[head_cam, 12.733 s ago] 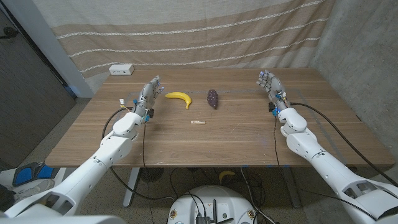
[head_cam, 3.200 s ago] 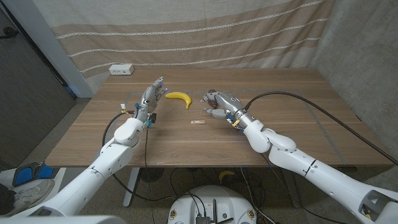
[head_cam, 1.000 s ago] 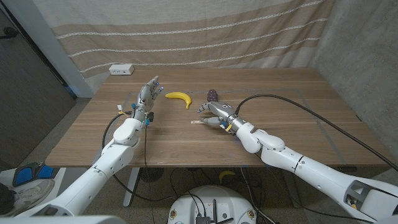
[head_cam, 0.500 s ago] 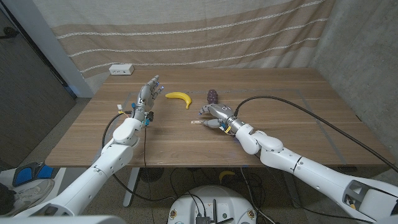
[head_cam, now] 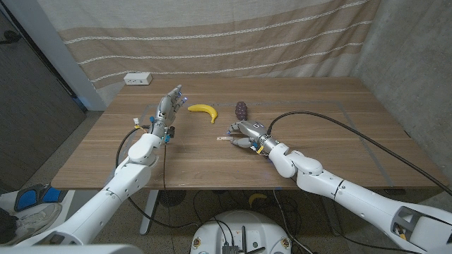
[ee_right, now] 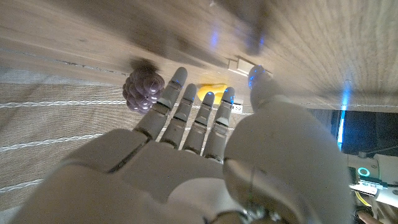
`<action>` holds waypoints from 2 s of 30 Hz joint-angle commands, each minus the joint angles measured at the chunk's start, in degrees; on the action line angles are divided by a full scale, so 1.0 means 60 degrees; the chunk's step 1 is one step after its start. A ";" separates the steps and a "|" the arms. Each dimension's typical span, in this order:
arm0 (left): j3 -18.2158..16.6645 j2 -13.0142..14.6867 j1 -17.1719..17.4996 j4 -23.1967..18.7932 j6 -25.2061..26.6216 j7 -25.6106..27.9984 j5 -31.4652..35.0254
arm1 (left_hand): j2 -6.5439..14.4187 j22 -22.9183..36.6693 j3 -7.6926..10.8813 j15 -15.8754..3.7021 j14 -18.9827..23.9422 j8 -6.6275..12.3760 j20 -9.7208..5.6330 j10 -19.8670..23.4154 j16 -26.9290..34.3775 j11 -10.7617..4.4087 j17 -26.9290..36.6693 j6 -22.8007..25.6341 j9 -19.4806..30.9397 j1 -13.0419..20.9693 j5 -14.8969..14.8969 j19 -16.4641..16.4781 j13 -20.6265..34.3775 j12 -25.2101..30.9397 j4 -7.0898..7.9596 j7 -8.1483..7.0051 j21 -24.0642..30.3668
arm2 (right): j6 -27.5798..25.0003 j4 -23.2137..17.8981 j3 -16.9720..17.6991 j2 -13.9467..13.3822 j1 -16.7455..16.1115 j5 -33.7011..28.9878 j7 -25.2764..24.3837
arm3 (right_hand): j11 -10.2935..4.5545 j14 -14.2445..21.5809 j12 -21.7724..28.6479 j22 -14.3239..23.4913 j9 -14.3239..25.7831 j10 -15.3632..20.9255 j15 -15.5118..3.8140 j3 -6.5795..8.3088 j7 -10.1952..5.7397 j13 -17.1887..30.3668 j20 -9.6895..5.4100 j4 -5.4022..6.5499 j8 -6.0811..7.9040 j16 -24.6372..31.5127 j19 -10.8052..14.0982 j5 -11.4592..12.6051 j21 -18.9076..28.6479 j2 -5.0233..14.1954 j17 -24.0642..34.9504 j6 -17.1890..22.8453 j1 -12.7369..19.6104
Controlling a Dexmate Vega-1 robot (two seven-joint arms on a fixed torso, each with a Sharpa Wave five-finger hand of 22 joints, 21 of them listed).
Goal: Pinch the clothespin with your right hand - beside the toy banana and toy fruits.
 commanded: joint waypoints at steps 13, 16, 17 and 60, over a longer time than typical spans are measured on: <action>-0.0071 0.0084 0.0165 -0.0253 -0.0029 0.0074 0.0039 | 0.0270 0.0023 0.0044 -0.0124 0.0081 -0.0029 0.0062 -0.0031 -0.0051 -0.0069 -0.0008 0.0029 0.0022 -0.0045 0.0046 0.0051 0.0047 -0.0035 -0.0225 -0.0062 -0.0006 | -0.0150 0.0114 -0.0040 0.0046 0.0013 0.0310 0.0124 | -0.0018 0.0161 0.0056 0.0024 0.0059 0.0244 -0.1566 -0.0042 0.0025 0.0052 -0.0088 0.0080 0.0165 0.0067 0.0083 0.0042 0.0077 0.0149 0.0028 0.0402 0.0172; -0.0069 0.0087 0.0159 -0.0241 -0.0059 0.0051 0.0053 | 0.0267 0.0023 0.0046 -0.0126 0.0086 -0.0032 0.0064 -0.0029 -0.0053 -0.0078 -0.0012 0.0017 0.0022 -0.0039 0.0047 0.0053 0.0047 -0.0034 -0.0257 -0.0060 -0.0008 | -0.0192 0.0105 -0.0056 0.0036 0.0037 0.0339 0.0244 | -0.0009 0.0139 0.0047 0.0024 0.0060 0.0239 -0.1502 -0.0102 0.0056 0.0051 -0.0063 0.0127 0.0178 0.0053 0.0089 0.0023 0.0082 0.0126 0.0027 0.0455 0.0086; -0.0063 0.0096 0.0152 -0.0226 -0.0085 0.0026 0.0074 | 0.0267 0.0023 0.0047 -0.0126 0.0086 -0.0033 0.0066 -0.0024 -0.0054 -0.0080 -0.0012 0.0014 0.0022 -0.0038 0.0047 0.0048 0.0047 -0.0032 -0.0265 -0.0064 -0.0010 | -0.0211 0.0103 -0.0063 0.0035 0.0040 0.0333 0.0258 | -0.0006 0.0138 0.0048 0.0024 0.0060 0.0246 -0.1493 -0.0115 0.0054 0.0051 -0.0058 0.0138 0.0176 0.0053 0.0088 0.0020 0.0083 0.0122 0.0027 0.0455 0.0065; -0.0364 0.0323 0.0965 -0.1035 -0.0032 0.0462 0.0075 | 0.0236 0.0024 0.0022 -0.0105 0.0046 -0.0048 0.0064 -0.0119 -0.0082 -0.0015 -0.0029 -0.0139 0.0025 0.0036 0.0028 0.0053 0.0049 -0.0053 -0.0687 -0.0025 -0.0031 | 0.0139 0.0794 -0.0336 0.0121 0.0045 0.0133 -0.0646 | -0.0315 0.0736 0.0296 0.0030 0.0283 0.1265 -0.1666 -0.0301 0.0481 0.0097 -0.0160 0.0063 0.1711 0.0213 0.0270 -0.0027 0.0214 0.0411 0.0100 0.3878 0.0813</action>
